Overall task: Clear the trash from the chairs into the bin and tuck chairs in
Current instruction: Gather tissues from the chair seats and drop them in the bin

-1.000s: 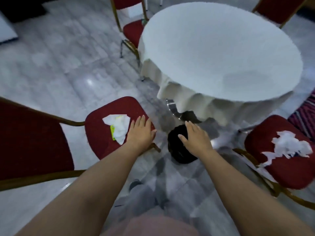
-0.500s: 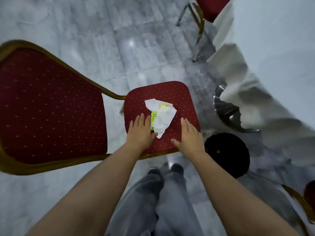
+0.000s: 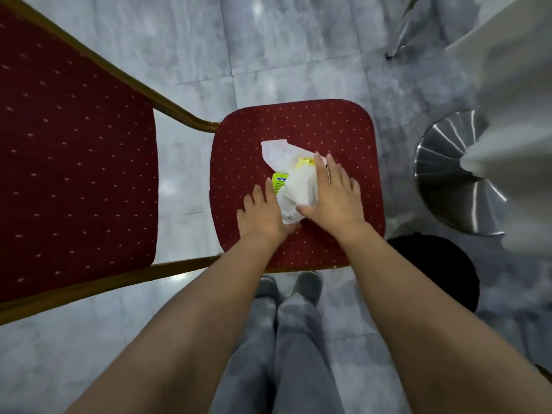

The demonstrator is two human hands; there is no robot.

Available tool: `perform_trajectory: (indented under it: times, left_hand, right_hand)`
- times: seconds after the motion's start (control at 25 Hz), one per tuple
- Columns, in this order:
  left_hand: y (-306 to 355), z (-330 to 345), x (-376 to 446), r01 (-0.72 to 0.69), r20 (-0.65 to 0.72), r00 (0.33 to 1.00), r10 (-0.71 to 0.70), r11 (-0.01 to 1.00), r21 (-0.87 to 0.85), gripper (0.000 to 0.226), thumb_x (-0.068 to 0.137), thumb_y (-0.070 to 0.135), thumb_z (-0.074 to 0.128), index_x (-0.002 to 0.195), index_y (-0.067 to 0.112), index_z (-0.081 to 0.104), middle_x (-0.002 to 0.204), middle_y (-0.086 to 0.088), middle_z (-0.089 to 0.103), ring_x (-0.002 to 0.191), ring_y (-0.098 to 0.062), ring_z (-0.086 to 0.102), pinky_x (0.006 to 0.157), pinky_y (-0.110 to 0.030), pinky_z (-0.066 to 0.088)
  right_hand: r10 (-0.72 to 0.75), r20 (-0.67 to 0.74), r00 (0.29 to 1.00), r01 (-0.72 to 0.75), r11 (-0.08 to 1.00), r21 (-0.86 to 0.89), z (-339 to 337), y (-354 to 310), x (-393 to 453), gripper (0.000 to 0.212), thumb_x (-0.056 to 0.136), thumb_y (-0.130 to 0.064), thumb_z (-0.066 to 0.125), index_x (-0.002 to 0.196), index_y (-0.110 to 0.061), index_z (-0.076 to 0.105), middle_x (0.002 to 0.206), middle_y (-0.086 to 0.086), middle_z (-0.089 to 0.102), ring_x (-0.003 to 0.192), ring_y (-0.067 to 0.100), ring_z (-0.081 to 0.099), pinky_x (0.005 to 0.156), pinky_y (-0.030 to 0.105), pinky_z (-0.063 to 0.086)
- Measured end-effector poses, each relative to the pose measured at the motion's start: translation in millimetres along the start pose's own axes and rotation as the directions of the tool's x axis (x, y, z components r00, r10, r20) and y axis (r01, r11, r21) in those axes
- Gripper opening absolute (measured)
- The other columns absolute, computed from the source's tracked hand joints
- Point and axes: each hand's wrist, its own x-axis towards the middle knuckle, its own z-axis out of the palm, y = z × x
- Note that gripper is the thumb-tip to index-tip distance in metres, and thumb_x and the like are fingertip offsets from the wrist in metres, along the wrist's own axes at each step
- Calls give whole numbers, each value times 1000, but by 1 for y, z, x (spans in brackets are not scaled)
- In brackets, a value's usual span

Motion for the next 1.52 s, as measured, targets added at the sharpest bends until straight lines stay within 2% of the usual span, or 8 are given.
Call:
perform_trajectory:
  times: [0.12,0.24,0.4,0.56,0.76,0.88,1.2,1.52]
  left_hand:
    - [6,12,21,104,-22,994,-104,995,-10,114,70,66,70,153,17,8,146,-10,30,132,-31,34,97,-47,41]
    - [6,21,39,106,-16,994,-109,983,-153,90,74,49,74,141,11,27,138,-13,34,127,-33,38,91,-45,44]
    - [6,32,53,190,101,982,-162,895,-405,68,76,26,77,128,3,39,133,-19,41,121,-37,46,95,-42,43]
    - [0,35,56,222,150,975,-166,804,-552,36,82,28,68,106,3,59,112,-17,62,99,-31,61,77,-35,47]
    - [2,31,41,165,201,979,-25,674,-721,25,74,22,68,93,9,60,95,-17,69,82,-25,62,77,-47,55]
    - [11,35,24,93,197,978,72,691,-717,37,65,26,65,99,11,63,98,-14,71,87,-27,66,83,-48,55]
    - [112,60,-42,-85,254,930,265,830,-552,26,80,13,69,101,17,54,99,-13,65,92,-30,63,82,-43,55]
    - [216,192,-102,-22,418,871,258,870,-492,26,84,7,66,105,15,55,106,-19,63,90,-29,64,74,-50,59]
  right_hand:
    - [-119,62,991,124,988,-92,6,-1,34,118,73,-62,69,155,-32,-10,166,3,-5,152,32,6,117,57,18]
    - [-154,188,970,180,975,-128,12,-5,63,117,73,-62,68,153,-39,-13,165,0,-11,151,33,4,113,60,21]
    - [-182,171,968,212,962,-172,27,-3,67,94,77,-34,73,153,-32,17,155,3,23,136,31,28,93,50,41]
    - [-146,39,989,145,989,23,40,-1,50,55,83,-14,66,134,-21,47,128,8,43,115,31,39,71,36,46]
    - [22,27,999,-28,967,252,44,14,21,49,81,-12,64,128,-16,51,124,12,43,109,33,43,79,38,45]
    - [158,5,987,-149,923,354,42,30,-11,49,80,-15,64,128,-19,52,123,11,44,109,33,45,82,35,43]
    - [486,35,873,-432,739,517,41,118,-117,49,78,-19,71,125,-17,56,125,16,47,114,37,48,96,38,42]
    - [627,173,760,-599,569,563,104,249,-213,45,76,-23,74,119,-18,60,119,16,51,109,38,54,95,41,46]
